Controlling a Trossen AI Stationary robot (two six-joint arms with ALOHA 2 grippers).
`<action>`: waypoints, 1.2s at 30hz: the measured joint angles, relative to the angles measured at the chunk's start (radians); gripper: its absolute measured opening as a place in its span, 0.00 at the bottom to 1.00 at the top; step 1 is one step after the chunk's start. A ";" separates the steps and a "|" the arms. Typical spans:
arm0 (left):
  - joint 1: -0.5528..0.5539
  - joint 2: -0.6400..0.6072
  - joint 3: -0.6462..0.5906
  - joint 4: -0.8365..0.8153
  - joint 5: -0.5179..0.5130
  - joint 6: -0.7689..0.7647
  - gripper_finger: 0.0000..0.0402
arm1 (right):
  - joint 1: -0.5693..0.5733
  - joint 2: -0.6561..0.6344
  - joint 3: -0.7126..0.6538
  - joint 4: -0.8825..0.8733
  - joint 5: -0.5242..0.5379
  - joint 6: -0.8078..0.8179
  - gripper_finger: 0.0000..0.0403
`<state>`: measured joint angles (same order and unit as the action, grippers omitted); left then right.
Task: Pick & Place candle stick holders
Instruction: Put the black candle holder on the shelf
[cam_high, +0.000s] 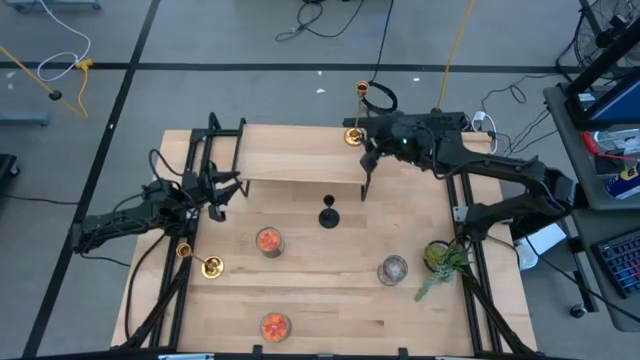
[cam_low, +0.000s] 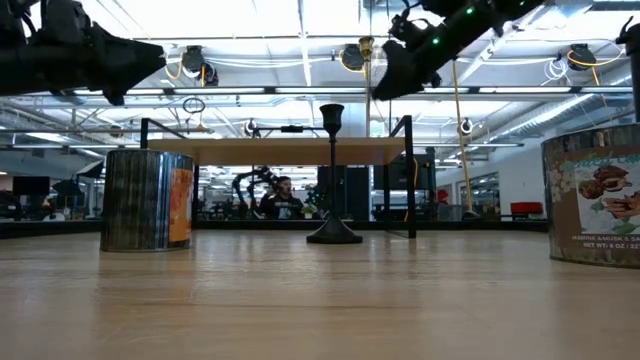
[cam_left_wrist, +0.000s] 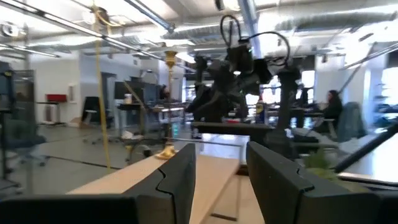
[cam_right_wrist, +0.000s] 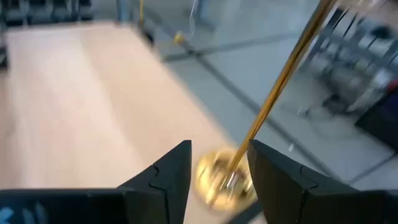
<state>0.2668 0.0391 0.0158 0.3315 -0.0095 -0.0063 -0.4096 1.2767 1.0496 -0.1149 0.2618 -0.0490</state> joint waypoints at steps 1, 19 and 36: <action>0.000 0.000 0.000 0.002 0.017 -0.002 0.37 | 0.014 -0.009 0.000 -0.039 0.000 0.023 0.40; 0.000 0.094 0.266 -0.399 0.100 -0.054 0.37 | 0.391 -0.042 -0.052 -0.110 -0.115 0.132 0.40; 0.000 0.284 0.543 -0.608 0.091 0.077 0.37 | 0.391 0.150 -0.399 0.625 -0.101 0.220 0.40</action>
<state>0.2665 0.3228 0.5588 -0.2762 0.0813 0.0704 -0.0185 1.4271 0.6511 0.5096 0.1607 0.1714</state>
